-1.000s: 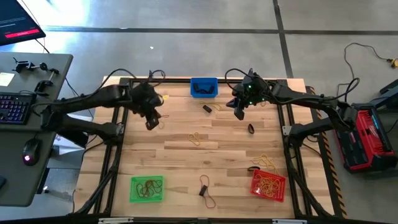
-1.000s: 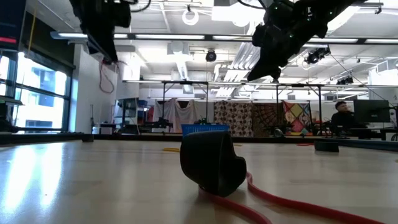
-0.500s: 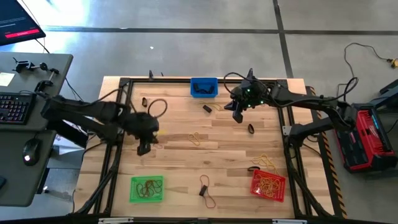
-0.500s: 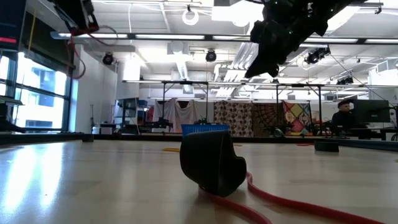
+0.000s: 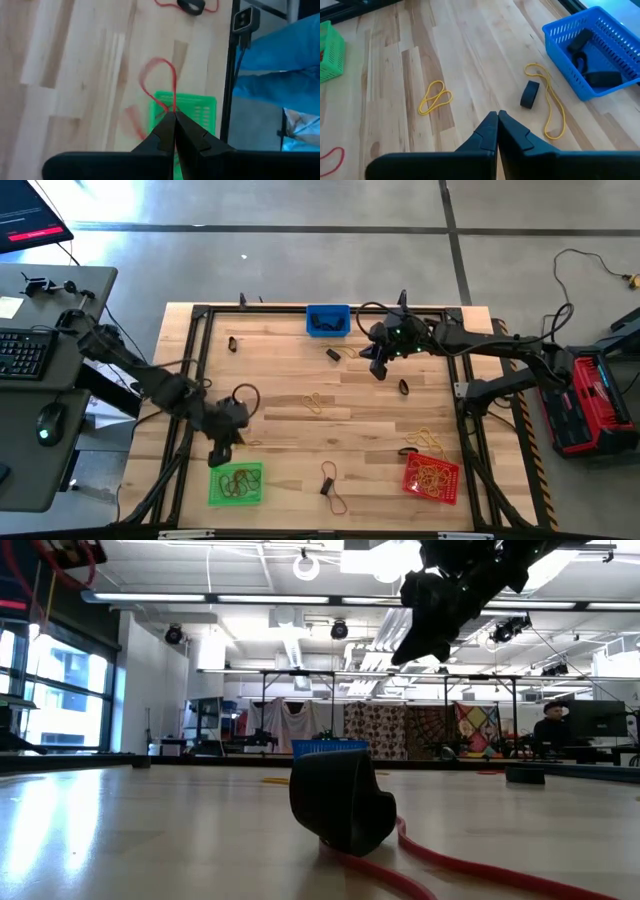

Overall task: Sort rubber bands into baskets
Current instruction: Put the red rubber band into the green basket

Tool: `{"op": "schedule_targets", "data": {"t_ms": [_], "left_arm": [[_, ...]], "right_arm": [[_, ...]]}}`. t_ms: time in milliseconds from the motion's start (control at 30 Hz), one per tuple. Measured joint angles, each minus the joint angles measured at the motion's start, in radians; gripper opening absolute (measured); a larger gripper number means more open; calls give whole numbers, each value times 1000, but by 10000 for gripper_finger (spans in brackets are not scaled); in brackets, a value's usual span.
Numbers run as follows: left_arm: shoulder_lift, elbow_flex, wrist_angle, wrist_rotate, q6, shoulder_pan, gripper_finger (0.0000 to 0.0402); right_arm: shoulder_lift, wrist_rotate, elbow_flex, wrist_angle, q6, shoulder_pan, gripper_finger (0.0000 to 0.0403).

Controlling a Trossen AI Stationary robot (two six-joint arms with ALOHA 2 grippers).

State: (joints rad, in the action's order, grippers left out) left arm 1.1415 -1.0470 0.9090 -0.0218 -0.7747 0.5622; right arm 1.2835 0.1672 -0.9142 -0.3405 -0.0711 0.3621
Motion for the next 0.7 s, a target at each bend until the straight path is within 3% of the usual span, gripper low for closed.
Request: {"op": "schedule_targets", "data": {"t_ms": [233,433,700], "left_arm": [[108,1,-168,6,-115,121,0],[191,10,-179,-32,-239,201,0],[203,158,-342,-41,-442,284,0]], "right_arm": [[0,-1,0,3,-16,-5,0],[0,-1,0,5,-17,-5,0],[0,0,0,6,-27,-5,0]]}}
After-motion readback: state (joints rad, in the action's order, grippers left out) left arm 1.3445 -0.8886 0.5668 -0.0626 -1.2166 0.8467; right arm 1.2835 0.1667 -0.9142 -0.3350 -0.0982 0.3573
